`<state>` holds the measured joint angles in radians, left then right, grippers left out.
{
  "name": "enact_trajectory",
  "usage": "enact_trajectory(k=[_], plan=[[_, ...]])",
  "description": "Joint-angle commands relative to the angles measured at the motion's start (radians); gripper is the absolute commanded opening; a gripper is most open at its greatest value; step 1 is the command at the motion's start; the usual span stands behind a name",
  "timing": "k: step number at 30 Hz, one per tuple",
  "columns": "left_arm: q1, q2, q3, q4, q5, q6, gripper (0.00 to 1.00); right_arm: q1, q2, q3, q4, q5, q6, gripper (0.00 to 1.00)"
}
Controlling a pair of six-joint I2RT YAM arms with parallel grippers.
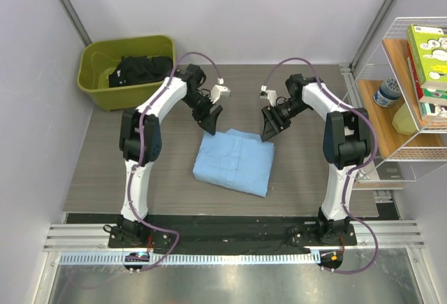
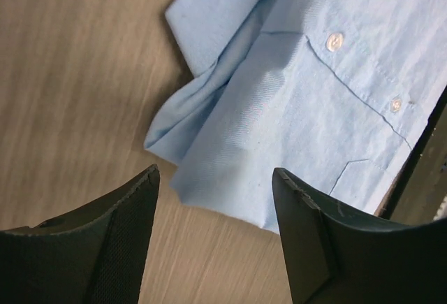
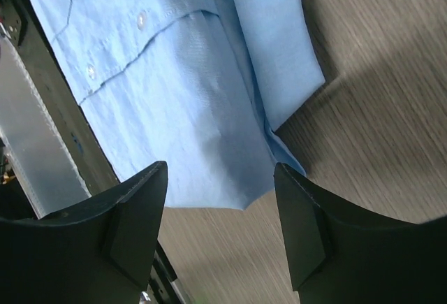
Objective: Fold and stack the long sleeve shirts
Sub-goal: Fold the shirt
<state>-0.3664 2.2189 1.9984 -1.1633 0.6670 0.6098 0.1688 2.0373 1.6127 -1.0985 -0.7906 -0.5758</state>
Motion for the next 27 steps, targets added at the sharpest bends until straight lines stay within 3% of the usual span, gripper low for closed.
enact_trajectory(k=[1, 10, 12, 14, 15, 16, 19, 22, 27], plan=[[-0.003, 0.03, 0.01, -0.082, 0.046, 0.031, 0.67, 0.001, -0.026, -0.019, -0.015, 0.022, -0.068, 0.67], [-0.005, 0.031, -0.052, -0.073, 0.048, 0.056, 0.62, 0.018, -0.034, -0.066, -0.027, 0.045, -0.099, 0.57], [-0.003, 0.038, -0.047, -0.081, 0.054, 0.067, 0.59, 0.018, -0.031, -0.076, -0.031, 0.048, -0.104, 0.46], [-0.005, 0.041, -0.041, -0.09, 0.065, 0.067, 0.51, 0.018, -0.04, -0.079, -0.035, 0.045, -0.105, 0.34], [-0.003, 0.041, -0.036, -0.095, 0.068, 0.07, 0.47, 0.018, -0.054, -0.079, -0.037, 0.045, -0.104, 0.21], [-0.005, 0.039, -0.03, -0.107, 0.075, 0.071, 0.34, 0.018, -0.063, -0.077, -0.038, 0.045, -0.104, 0.16], [-0.003, 0.019, -0.013, -0.137, 0.101, 0.076, 0.14, 0.017, -0.101, -0.063, -0.058, 0.053, -0.093, 0.01], [-0.005, -0.016, 0.002, -0.136, 0.134, 0.055, 0.02, 0.012, -0.136, -0.05, -0.089, 0.06, -0.085, 0.01], [-0.005, -0.03, 0.022, -0.079, 0.128, -0.005, 0.0, -0.014, -0.141, -0.057, -0.113, 0.108, -0.11, 0.01]])
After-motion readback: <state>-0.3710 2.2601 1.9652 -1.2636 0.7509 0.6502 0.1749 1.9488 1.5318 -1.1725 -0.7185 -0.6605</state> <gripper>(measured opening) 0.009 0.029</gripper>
